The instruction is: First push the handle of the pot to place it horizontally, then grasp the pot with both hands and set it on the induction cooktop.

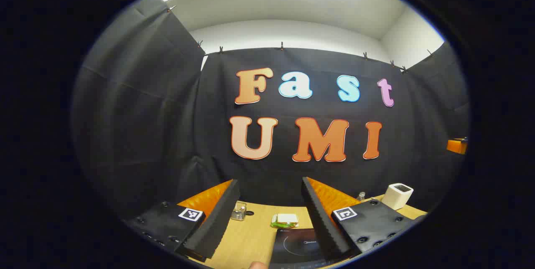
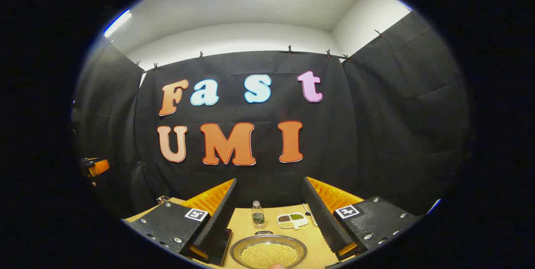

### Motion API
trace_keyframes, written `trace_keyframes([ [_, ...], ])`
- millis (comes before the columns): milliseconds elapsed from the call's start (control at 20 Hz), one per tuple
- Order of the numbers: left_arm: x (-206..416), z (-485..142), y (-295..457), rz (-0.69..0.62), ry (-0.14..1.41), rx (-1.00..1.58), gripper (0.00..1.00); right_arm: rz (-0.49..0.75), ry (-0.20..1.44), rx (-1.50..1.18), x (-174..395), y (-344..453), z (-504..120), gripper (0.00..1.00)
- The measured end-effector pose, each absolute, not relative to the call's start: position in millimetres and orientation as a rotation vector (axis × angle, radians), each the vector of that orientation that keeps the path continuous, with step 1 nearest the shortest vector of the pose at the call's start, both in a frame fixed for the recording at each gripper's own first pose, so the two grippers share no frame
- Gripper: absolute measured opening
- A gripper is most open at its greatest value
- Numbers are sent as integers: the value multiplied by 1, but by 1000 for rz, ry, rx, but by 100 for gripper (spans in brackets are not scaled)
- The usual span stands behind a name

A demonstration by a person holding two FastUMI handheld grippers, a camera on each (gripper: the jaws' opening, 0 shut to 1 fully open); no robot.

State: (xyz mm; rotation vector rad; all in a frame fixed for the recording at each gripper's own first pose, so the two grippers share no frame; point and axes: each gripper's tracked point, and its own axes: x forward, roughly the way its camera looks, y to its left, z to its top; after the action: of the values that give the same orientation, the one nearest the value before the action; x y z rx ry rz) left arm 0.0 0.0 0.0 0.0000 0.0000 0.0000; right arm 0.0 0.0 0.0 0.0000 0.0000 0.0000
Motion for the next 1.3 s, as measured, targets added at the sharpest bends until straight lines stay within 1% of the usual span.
trace_keyframes([
  [50,0,1,2,1,-4,-3,98,0,4,4,0,1,0,95],
  [100,1,2,1,-4,-5,-8,98,-4,7,3,1,-1,-1,95],
  [150,1,4,-1,-8,-6,-13,98,-9,11,-2,2,-2,-2,100],
  [200,0,5,-1,-9,-7,-16,98,-12,14,-11,2,-2,-3,95],
  [350,1,5,0,-9,-13,-9,97,-7,17,-28,1,0,-3,95],
  [550,2,0,-5,-22,5,-12,96,12,20,-45,0,8,-4,95],
  [600,3,-1,-6,-25,9,-12,98,15,20,-50,1,11,-5,100],
  [750,2,-5,-5,-26,13,-17,97,27,29,-57,1,16,-10,100],
  [800,2,-5,-3,-23,12,-17,98,31,32,-56,0,18,-11,95],
  [1100,0,-3,-1,-13,-3,-2,98,50,39,-50,1,25,-14,94],
  [1250,-3,-1,-3,-15,-12,-2,98,69,33,-58,0,29,-16,88],
  [1300,-4,0,-3,-18,-15,-5,98,74,31,-60,-1,30,-16,79],
])
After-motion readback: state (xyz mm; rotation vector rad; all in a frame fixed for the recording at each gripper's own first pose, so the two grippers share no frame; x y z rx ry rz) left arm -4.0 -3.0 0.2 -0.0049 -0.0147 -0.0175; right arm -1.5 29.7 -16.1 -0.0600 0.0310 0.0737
